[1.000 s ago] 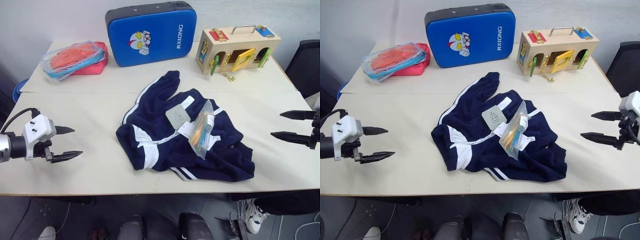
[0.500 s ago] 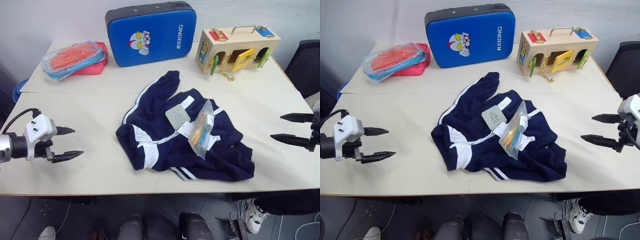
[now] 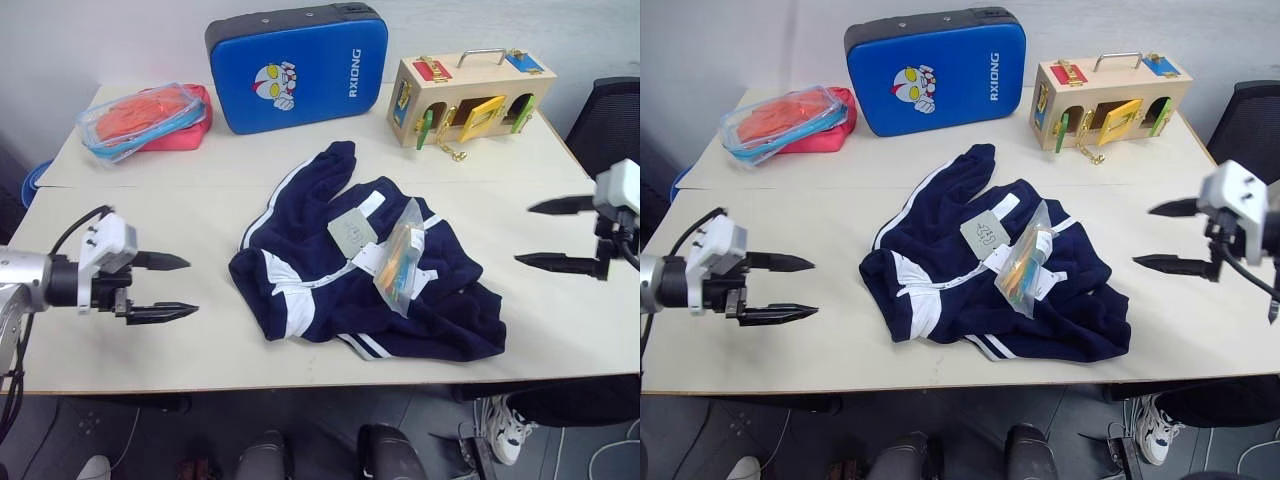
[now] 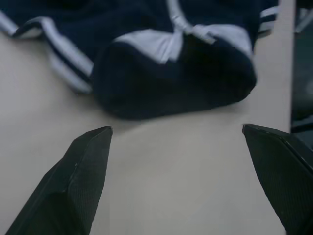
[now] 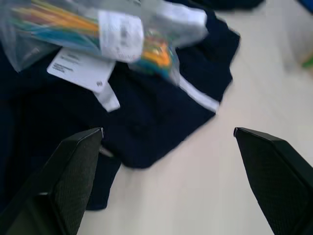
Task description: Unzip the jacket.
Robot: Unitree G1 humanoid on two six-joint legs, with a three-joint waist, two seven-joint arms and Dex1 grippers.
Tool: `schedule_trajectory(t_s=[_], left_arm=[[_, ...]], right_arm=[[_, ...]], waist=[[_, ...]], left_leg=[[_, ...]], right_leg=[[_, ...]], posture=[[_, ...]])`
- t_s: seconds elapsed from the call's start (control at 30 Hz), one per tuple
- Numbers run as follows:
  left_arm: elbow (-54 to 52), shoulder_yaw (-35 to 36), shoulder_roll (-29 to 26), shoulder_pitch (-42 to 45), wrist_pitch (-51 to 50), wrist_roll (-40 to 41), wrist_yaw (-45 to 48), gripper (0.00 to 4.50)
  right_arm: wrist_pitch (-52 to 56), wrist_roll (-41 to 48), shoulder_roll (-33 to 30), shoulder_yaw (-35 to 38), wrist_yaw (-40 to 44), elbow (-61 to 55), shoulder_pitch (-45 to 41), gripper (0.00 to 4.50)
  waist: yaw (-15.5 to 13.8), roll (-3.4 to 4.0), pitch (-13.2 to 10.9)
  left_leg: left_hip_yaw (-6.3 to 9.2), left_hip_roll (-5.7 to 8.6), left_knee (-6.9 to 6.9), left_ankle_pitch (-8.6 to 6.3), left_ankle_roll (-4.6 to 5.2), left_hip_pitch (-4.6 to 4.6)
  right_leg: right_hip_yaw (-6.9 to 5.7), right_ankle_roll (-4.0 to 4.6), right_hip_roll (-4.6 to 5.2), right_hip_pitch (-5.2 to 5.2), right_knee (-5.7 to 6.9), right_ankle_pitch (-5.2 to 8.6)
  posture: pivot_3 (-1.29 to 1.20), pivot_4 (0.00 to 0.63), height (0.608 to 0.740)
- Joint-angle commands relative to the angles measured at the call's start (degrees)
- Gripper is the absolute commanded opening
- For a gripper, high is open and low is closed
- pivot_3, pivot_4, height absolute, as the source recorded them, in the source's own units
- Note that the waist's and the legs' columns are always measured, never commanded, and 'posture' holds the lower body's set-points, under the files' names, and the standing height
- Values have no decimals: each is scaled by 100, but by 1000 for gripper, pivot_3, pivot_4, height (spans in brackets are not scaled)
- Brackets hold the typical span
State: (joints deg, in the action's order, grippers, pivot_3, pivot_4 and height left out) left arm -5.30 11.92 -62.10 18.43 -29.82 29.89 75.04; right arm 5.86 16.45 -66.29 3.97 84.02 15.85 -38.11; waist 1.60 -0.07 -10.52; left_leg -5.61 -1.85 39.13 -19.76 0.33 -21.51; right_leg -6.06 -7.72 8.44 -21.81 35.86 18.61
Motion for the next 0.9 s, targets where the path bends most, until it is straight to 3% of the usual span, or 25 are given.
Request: schedule_trajectory(t_s=[0.03,0.23,0.47,0.63,0.87,0.9], left_arm=[[-393,-238,8,798,-463,448,104,4469],[-424,-780,337,1565,-427,288,63,4469],[-546,-943,505,1610,-353,190,-74,4469],[-616,-954,568,1689,-377,206,-142,4469],[-541,-1014,648,1744,-286,125,-178,4469],[-527,-1029,664,1754,-259,102,-182,4490]], right_arm=[[-1729,-926,389,-956,608,130,-1171,4500],[-4060,-1755,1373,-2160,848,1508,-2772,4500],[-5792,-2187,1991,-3189,846,2433,-3397,4500],[-6481,-2758,2376,-3590,595,3047,-3598,4500],[-6439,-2998,2948,-3667,240,3456,-3610,4500],[-6452,-3099,2973,-3674,149,3549,-3637,4315]], waist=[[10,0,0],[16,-1,-2],[32,-2,-2],[34,-1,-3],[48,-1,-3],[43,-1,-3]], left_leg=[[-3,1,2,-1,-1,0],[-23,3,-4,0,-4,-8],[1,2,37,1,-3,-88],[16,-1,57,1,-2,-88],[31,-2,64,1,-3,-87],[31,-2,64,1,-3,-88]], right_leg=[[2,0,-2,-1,1,0],[-3,1,-4,-21,8,1],[-20,0,-4,-79,25,0],[-20,1,-4,-76,42,0],[-20,1,-4,-77,58,1],[-20,1,-4,-77,57,1]], posture=[[0,150,740],[0,150,740],[0,150,740],[0,150,740],[0,150,740],[0,150,740]])
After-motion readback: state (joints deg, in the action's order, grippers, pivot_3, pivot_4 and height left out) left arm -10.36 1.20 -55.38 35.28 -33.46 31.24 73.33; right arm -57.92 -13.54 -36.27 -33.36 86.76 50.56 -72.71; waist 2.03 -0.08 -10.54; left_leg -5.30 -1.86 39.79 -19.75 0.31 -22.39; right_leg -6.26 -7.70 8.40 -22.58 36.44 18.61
